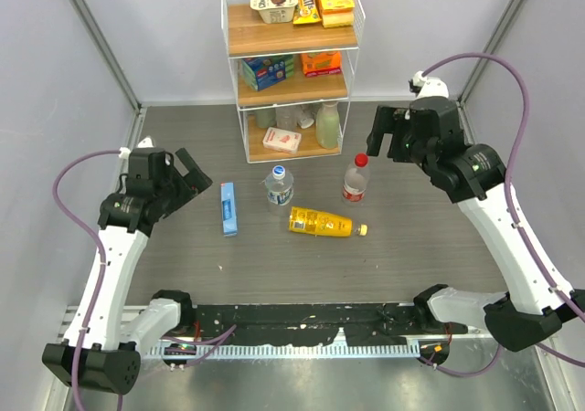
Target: Unscrew the bottle caps
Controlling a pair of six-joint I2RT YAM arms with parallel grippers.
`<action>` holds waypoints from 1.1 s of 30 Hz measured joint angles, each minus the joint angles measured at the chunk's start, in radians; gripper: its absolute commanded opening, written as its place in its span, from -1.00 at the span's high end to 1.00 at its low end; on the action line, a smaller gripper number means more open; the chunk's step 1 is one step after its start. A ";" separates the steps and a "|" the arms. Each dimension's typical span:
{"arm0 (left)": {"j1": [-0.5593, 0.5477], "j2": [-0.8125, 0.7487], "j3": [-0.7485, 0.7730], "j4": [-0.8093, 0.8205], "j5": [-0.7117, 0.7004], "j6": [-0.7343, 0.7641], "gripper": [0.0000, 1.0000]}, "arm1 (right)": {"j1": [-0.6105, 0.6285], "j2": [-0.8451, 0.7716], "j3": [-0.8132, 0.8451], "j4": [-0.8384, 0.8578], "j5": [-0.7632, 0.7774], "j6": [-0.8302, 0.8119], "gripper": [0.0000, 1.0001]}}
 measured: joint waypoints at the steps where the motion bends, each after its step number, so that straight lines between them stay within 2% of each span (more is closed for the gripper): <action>1: 0.000 0.000 0.010 -0.003 0.006 0.000 -0.99 | 0.013 0.002 0.000 -0.018 0.006 0.001 -1.00; 11: 0.000 -0.007 0.053 0.000 0.155 -0.008 -0.99 | 0.055 0.034 0.011 -0.096 0.032 0.022 -1.00; 25: 0.000 -0.116 -0.037 0.041 0.278 -0.073 -0.99 | 0.060 0.108 -0.032 -0.056 0.013 0.032 -0.86; 33: 0.000 -0.127 -0.060 0.041 0.299 -0.095 -0.99 | 0.060 0.213 -0.035 0.000 0.003 0.029 -0.58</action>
